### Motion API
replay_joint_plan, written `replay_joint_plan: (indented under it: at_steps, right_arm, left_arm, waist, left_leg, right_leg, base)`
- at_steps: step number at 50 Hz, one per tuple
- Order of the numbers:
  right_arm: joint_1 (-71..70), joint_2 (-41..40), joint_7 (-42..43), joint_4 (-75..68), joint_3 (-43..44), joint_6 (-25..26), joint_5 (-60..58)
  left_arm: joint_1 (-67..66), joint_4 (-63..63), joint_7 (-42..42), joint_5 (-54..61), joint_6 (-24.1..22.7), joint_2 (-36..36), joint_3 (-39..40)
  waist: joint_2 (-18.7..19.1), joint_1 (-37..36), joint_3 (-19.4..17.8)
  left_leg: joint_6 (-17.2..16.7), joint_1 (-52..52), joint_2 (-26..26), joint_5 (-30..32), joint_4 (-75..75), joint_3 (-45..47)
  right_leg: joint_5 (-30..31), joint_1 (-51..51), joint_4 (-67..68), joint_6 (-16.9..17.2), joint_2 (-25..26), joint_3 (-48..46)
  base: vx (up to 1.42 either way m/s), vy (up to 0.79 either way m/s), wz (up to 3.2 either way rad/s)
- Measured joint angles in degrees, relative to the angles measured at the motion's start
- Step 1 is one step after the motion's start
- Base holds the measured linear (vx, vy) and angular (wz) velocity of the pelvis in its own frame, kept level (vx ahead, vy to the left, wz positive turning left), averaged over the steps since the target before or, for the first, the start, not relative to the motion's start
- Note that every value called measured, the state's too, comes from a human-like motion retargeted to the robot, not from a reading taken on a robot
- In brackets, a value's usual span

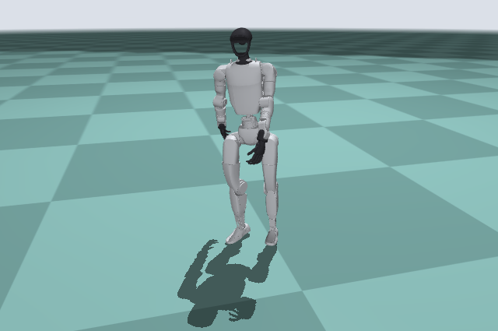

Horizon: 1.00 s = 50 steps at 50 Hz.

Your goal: In place motions

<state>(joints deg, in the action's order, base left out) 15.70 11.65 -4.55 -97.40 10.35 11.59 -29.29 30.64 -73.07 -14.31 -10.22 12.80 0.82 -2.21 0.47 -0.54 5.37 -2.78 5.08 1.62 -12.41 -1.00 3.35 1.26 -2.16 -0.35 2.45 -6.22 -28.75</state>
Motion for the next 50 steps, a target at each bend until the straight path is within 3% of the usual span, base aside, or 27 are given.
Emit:
replay_joint_plan:
  at_steps: [6,12,15,19,25,28,32,38,40,42,43,46,50]
  right_arm:
    - [-7.7,-0.6,2.5,0.0,-5.5,0.6,5.8]
    - [-24.6,-2.9,-1.8,2.3,-12.5,-7.3,1.0]
    - [-29.6,-4.8,-6.9,12.5,-15.2,-11.5,1.0]
    - [-33.7,-6.9,-12.4,26.0,-18.3,-16.9,4.9]
    - [-35.8,-7.0,-16.2,36.5,-21.2,-22.5,5.3]
    - [-33.7,-6.4,-14.7,36.0,-22.2,-23.7,0.4]
    - [-28.0,-6.0,-9.7,29.1,-20.2,-21.4,-6.6]
    - [-17.3,-4.2,-4.9,9.3,-10.2,-10.7,-6.9]
    - [-13.6,-3.1,-3.8,2.8,-7.7,-7.8,-4.3]
    - [-8.4,-1.7,-3.0,0.0,-4.4,-5.3,-1.4]
    - [-5.6,-1.1,-2.8,0.0,-3.6,-3.5,-0.2]
    - [1.3,0.4,-0.7,0.0,-0.9,0.9,1.8]
    - [6.6,1.9,3.4,0.0,2.2,2.7,4.0]
  left_arm:
    - [-6.7,-3.3,0.8,2.2,-2.8,-1.9,-2.5]
    - [-21.7,-16.9,-0.1,0.9,2.4,-1.3,-0.1]
    - [-30.0,-24.3,2.7,1.1,6.7,-0.5,3.8]
    - [-44.1,-24.3,4.2,0.9,14.1,-0.1,4.0]
    - [-54.8,-24.3,0.4,-10.7,12.0,1.1,8.5]
    - [-55.2,-24.3,1.6,-9.5,13.6,1.6,9.8]
    - [-48.9,-24.3,3.4,-1.4,15.3,1.9,8.1]
    - [-28.5,-24.3,1.1,2.2,11.2,1.5,5.5]
    - [-22.8,-21.0,-1.2,2.3,10.3,0.8,4.8]
    - [-17.7,-17.3,-2.9,2.4,9.2,-0.4,2.5]
    - [-15.4,-15.5,-3.4,2.5,8.5,-0.7,1.9]
    - [-9.3,-10.6,-3.7,1.6,6.5,-1.6,0.5]
    - [-3.9,-4.8,-2.8,-1.2,3.8,-2.2,-1.7]
  waist:
    - [0.5,-2.2,0.5]
    - [1.1,-3.0,0.8]
    - [1.5,-2.5,0.9]
    - [1.3,-1.6,1.2]
    - [1.0,-2.3,1.1]
    - [0.7,-1.9,1.4]
    - [0.0,-1.5,1.7]
    - [-1.5,-3.0,2.5]
    - [-2.1,-10.2,3.2]
    - [-1.9,0.1,2.5]
    - [-1.8,1.4,2.5]
    - [-1.7,1.9,2.5]
    - [-1.2,2.3,2.3]
  left_leg:
    - [0.2,-1.4,0.7,-0.7,0.5,0.3]
    - [0.4,-3.7,0.7,-1.9,1.2,2.6]
    - [0.3,-4.3,0.6,-2.5,1.6,3.6]
    - [-0.1,-4.5,0.1,-3.1,1.6,4.3]
    - [-0.1,-4.8,-0.4,-3.8,1.7,5.3]
    - [-0.1,-4.8,-0.5,-4.0,1.7,5.1]
    - [0.0,-4.5,-0.3,-4.0,1.6,4.3]
    - [0.0,-3.2,0.0,-3.8,1.3,3.2]
    - [-0.4,-3.6,-1.7,-4.7,1.4,10.5]
    - [0.3,-2.2,0.7,-3.3,0.6,-0.7]
    - [0.4,-1.9,0.8,-3.1,0.5,-1.9]
    - [0.6,-1.7,0.9,-3.1,0.3,-2.2]
    - [0.9,-1.6,1.2,-3.2,0.2,-2.7]
  right_leg:
    - [0.1,0.4,0.0,0.1,-0.4,0.3]
    - [0.4,0.0,0.6,-0.1,-0.3,2.5]
    - [0.6,-0.5,0.8,-0.1,-0.1,3.3]
    - [0.7,-1.2,1.0,0.1,0.0,4.0]
    - [0.9,-1.8,1.2,0.2,0.4,5.0]
    - [0.8,-1.6,1.2,0.3,0.5,4.7]
    - [0.5,-1.1,1.1,0.5,0.3,3.7]
    - [0.2,-0.7,0.6,0.8,-0.1,2.4]
    - [-1.2,-2.6,3.1,2.1,0.0,9.9]
    - [0.5,0.5,-0.2,0.9,-0.6,-1.4]
    - [0.6,1.0,-0.5,1.1,-0.8,-2.4]
    - [0.4,1.4,-0.7,1.1,-0.6,-2.2]
    - [0.5,1.6,-0.9,0.7,-0.5,-2.0]
  base:
    - [0.07,0.03,-0.04]
    - [0.06,0.01,-0.31]
    - [0.06,0.01,-0.20]
    - [0.06,0.01,-0.14]
    - [0.01,0.01,-0.07]
    - [0.00,0.00,0.00]
    - [0.00,-0.04,0.22]
    - [-0.06,-0.04,0.02]
    - [-0.03,-0.03,-1.19]
    - [0.02,-0.04,2.71]
    - [0.02,-0.03,1.63]
    - [0.00,0.00,0.00]
    - [0.00,0.00,0.00]
